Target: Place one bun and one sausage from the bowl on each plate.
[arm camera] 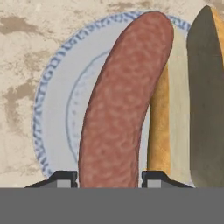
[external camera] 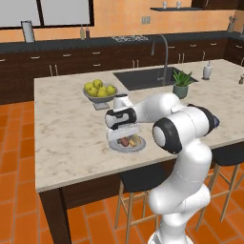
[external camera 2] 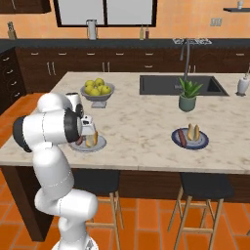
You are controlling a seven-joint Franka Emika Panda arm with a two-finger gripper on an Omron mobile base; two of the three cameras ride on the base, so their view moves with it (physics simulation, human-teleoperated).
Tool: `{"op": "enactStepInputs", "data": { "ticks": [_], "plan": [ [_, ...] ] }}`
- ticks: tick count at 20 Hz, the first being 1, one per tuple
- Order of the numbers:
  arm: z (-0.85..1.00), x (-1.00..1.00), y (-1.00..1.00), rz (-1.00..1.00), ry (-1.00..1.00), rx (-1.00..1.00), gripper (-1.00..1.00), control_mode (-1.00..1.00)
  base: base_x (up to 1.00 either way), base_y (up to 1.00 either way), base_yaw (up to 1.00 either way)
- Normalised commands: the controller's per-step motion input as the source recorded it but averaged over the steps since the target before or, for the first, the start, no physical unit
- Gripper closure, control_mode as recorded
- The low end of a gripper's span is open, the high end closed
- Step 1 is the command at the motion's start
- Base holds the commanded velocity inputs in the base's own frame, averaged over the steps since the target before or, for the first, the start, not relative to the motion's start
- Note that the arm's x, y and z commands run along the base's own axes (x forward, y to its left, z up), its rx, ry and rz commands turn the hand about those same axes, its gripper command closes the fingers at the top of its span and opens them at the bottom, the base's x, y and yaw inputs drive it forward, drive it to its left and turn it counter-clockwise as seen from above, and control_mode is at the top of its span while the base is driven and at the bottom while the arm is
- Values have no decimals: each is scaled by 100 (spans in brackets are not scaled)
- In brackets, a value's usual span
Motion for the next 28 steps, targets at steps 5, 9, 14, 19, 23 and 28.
{"op": "enactStepInputs", "data": {
  "ticks": [5,9,14,19,23,28],
  "plan": [
    [-1,0,0,0,0,0,100,-100,0,0,0],
    [0,0,0,0,0,0,-100,-100,0,0,0],
    [8,0,0,-2,0,-1,-100,-100,0,0,0],
    [29,-29,0,-1,0,0,-100,-100,0,0,0],
    [52,-54,0,0,-2,0,-100,-100,0,0,0],
    [54,-89,-19,0,-5,1,-100,-100,0,0,0]
  ]
}}
